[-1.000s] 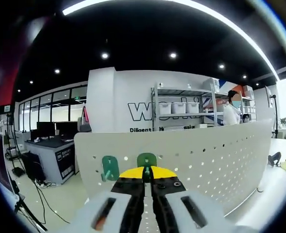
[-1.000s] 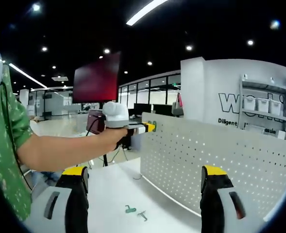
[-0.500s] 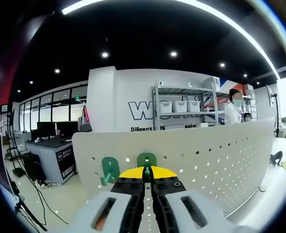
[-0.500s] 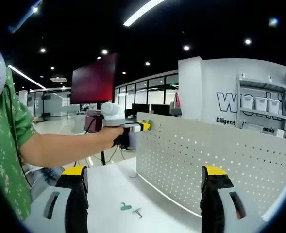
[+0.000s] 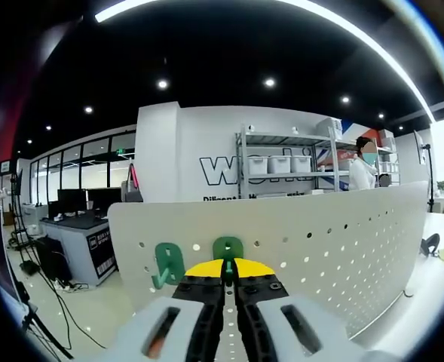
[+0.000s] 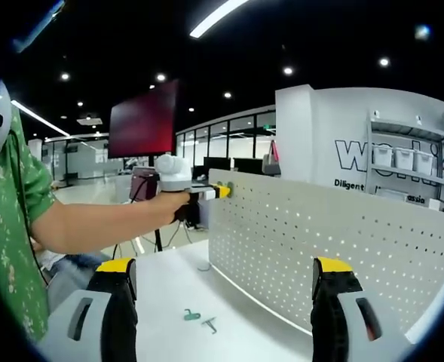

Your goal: Insert the hook assembly into the mounting plate slot until the hook locks in place.

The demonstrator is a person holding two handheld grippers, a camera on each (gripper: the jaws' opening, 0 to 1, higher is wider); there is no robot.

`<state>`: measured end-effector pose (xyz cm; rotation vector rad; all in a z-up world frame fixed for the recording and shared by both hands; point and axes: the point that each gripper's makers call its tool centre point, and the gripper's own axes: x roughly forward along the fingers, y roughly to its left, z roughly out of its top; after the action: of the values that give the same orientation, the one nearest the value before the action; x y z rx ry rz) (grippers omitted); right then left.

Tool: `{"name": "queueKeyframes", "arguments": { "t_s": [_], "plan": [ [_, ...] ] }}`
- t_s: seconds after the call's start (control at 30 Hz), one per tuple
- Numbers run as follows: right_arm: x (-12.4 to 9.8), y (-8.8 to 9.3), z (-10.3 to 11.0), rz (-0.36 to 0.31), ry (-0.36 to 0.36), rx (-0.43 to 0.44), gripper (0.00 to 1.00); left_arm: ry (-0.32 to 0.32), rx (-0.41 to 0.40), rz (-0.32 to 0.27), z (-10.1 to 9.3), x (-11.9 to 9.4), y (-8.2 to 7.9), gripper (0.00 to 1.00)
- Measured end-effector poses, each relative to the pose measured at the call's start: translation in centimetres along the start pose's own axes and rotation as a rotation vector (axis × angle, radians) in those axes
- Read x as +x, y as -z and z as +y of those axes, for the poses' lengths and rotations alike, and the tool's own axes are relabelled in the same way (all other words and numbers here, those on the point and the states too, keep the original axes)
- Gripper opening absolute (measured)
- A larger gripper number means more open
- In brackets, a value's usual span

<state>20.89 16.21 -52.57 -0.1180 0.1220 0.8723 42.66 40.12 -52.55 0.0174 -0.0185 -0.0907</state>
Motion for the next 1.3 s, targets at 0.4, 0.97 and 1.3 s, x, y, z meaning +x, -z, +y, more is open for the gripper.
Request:
{"name": "queueKeyframes", "arguments": {
  "t_s": [0.4,0.97,1.3],
  "plan": [
    [0.02,0.12,-0.04,0.01,-0.001,-0.003,0.99,-0.002,-0.009,-0.002,0.09,0.1,0.14,0.03],
    [-0.08,0.48,-0.23,0.017,0.006,0.001,0.99,0.008,0.027,-0.002,0.03,0.17,0.09,0.03],
    [0.09,0.75,-0.31,0.021,0.005,0.007,0.98,0.019,0.076,0.009,0.01,0.29,0.06,0.03]
  ]
}}
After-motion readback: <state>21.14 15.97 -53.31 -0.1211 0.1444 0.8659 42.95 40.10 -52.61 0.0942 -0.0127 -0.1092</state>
